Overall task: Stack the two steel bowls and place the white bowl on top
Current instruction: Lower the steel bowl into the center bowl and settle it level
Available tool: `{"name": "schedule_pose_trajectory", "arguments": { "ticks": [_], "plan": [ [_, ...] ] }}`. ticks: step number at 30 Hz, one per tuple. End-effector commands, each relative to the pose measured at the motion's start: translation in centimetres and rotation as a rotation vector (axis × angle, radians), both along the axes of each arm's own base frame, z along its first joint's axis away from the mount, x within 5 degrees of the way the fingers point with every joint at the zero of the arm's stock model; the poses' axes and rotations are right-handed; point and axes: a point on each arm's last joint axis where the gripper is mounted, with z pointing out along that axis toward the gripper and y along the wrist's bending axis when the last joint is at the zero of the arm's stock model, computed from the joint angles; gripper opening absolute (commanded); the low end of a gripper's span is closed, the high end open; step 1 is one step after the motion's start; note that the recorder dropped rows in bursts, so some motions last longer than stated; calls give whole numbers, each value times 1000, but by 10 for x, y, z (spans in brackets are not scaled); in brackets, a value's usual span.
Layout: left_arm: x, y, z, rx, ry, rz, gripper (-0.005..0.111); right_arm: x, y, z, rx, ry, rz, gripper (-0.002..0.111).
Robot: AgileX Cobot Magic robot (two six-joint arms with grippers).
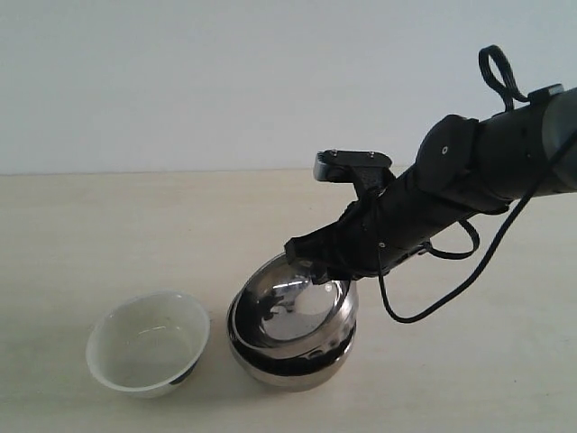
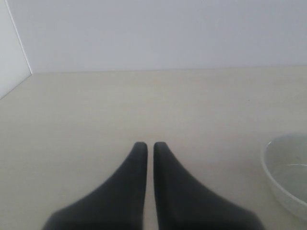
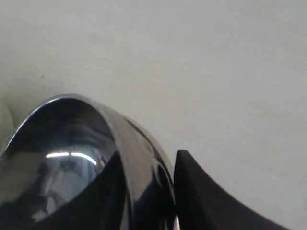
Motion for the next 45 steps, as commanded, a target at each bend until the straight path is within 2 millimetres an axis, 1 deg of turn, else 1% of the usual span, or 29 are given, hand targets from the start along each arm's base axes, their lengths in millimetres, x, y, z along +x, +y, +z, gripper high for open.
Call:
{"name": "schedule_pose_trajectory", "arguments": {
  "ticks": [1,14,16,20,21,22,32,39,45],
  "plan": [
    [0,0,0,-13,-7,3,4,2,1,1,1,-19,3,0],
    [0,0,0,-13,-7,3,4,1,1,1,4,-14,3,1],
    [0,0,0,-13,-7,3,4,1,1,1,5,-13,3,7],
    [0,0,0,-13,-7,3,4,1,1,1,7,-11,3,35],
    [0,0,0,-13,-7,3,4,1,1,1,7,-11,3,41],
    [0,0,0,-13,-7,3,4,1,1,1,7,-11,3,43],
    [0,0,0,-13,-7,3,4,1,1,4,8,-25,8,43],
    [0,0,0,-13,-7,3,4,0,-1,26,26,-109,17,43],
    [0,0,0,-13,-7,3,4,-6,-2,35,34,-96,40,43]
  ]
}}
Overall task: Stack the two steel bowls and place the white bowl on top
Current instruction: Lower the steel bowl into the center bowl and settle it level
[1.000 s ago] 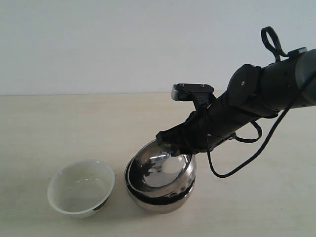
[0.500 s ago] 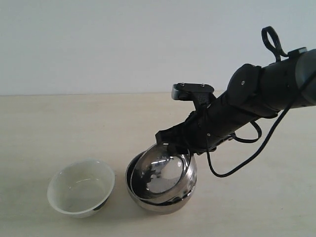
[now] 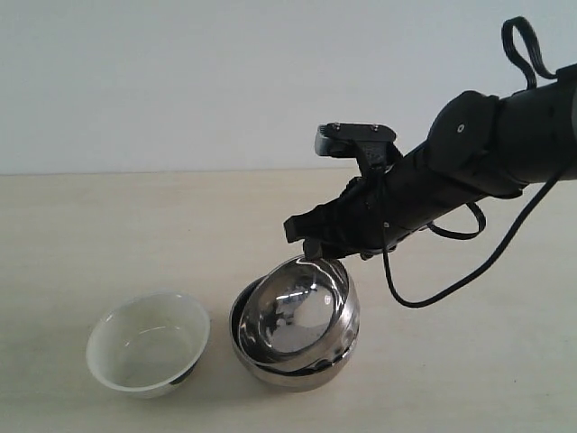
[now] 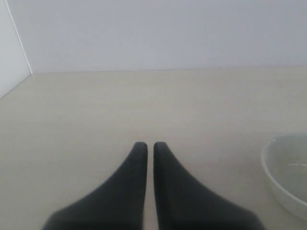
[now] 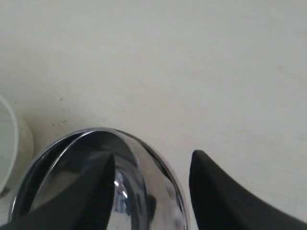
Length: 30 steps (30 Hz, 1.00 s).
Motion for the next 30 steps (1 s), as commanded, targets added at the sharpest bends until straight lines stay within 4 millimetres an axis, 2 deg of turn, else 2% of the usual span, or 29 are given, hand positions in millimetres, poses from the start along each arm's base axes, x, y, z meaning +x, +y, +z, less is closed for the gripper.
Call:
{"name": "schedule_pose_trajectory", "arguments": {
  "ticks": [1,4,8,9,11,13,16,22,27,30],
  "plan": [
    [0,0,0,-13,-7,3,4,-7,-1,14,5,-5,40,43],
    [0,0,0,-13,-7,3,4,-12,-3,30,4,-61,81,41],
    [0,0,0,-13,-7,3,4,-22,-7,52,34,-82,90,25],
    [0,0,0,-13,-7,3,4,-26,-7,54,31,-56,108,24],
    [0,0,0,-13,-7,3,4,-34,-8,51,7,12,161,29],
    [0,0,0,-13,-7,3,4,-38,-10,46,-38,68,197,42],
    [0,0,0,-13,-7,3,4,-39,-12,43,-70,96,183,54],
    [0,0,0,-13,-7,3,4,-40,-18,40,-130,129,157,53],
    [0,0,0,-13,-7,3,4,-45,-19,38,-145,185,160,41],
    [0,0,0,-13,-7,3,4,-48,-12,38,-145,174,179,40]
  ]
}}
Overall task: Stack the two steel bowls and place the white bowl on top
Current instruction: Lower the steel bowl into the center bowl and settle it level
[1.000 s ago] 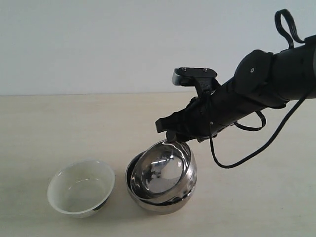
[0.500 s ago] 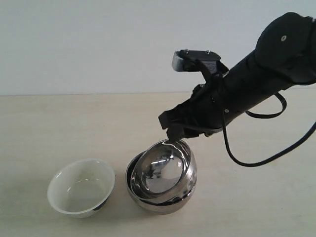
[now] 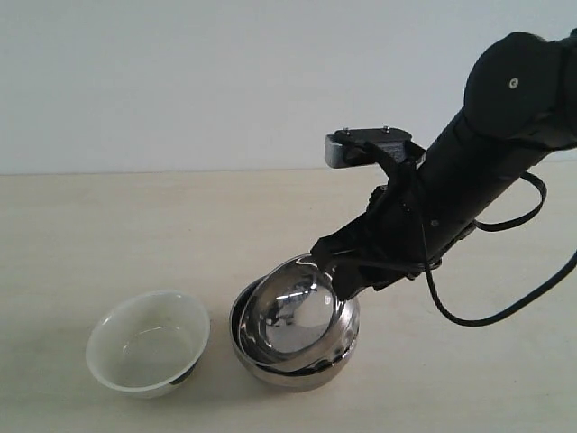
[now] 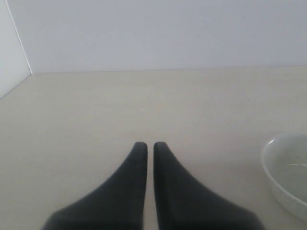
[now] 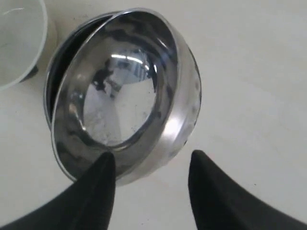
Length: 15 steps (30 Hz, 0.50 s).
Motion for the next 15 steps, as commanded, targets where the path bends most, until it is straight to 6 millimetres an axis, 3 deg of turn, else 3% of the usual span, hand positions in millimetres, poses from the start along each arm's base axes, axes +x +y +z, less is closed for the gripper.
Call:
{"name": "schedule_pose_trajectory", "arguments": {
  "ticks": [1,5,15],
  "plan": [
    [0,0,0,-13,-7,3,4,-6,10,2,1,-16,30,41],
    [0,0,0,-13,-7,3,4,-6,16,4,13,-66,37,48],
    [0,0,0,-13,-7,3,4,1,9,-6,-85,-64,-32,48]
  ]
}}
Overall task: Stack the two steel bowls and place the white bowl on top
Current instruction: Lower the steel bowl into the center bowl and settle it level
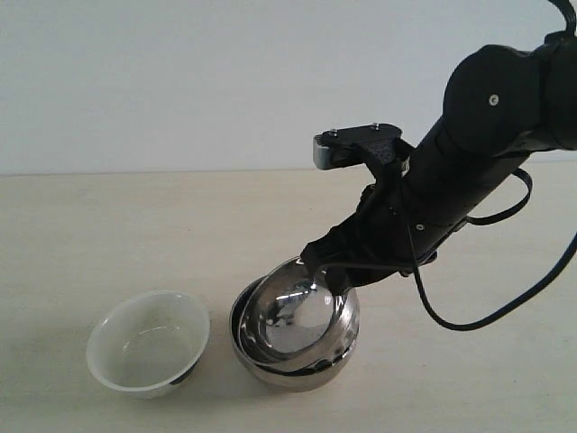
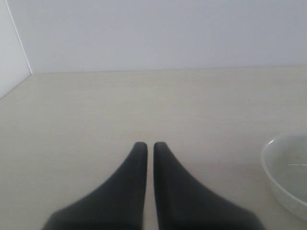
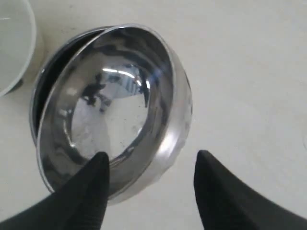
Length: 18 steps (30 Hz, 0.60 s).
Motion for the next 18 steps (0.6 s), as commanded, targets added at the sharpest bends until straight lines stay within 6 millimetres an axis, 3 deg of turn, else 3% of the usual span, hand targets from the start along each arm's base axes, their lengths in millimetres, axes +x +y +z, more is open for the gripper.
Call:
{"name": "schedule_pose_trajectory", "arguments": {
  "ticks": [1,9,12,14,18],
  "plan": [
    [0,0,0,-13,-7,3,4,3,1,-10,-29,27,-18,48],
    [0,0,0,-13,-7,3,4,9,6,-30,-33,77,-34,46],
    [0,0,0,-13,-7,3,4,10,7,-30,-26,72,-38,30],
    [0,0,0,-13,-7,3,4,11,7,-30,-22,60,-37,0],
    [0,0,0,-13,-7,3,4,14,10,-28,19,33,-61,0]
  ]
}}
